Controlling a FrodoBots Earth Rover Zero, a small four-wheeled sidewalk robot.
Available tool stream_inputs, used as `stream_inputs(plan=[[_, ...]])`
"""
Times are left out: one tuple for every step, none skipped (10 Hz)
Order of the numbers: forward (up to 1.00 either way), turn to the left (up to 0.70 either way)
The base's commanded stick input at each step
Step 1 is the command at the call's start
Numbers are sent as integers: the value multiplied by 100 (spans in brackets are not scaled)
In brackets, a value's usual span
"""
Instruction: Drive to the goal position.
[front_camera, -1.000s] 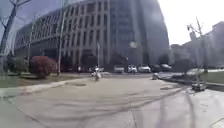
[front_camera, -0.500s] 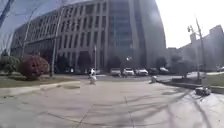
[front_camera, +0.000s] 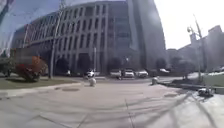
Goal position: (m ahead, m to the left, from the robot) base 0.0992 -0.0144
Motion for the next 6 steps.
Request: stream_inputs(plan=[[70, 0], [70, -2], [70, -8], [70, -14], [70, -20], [70, -26]])
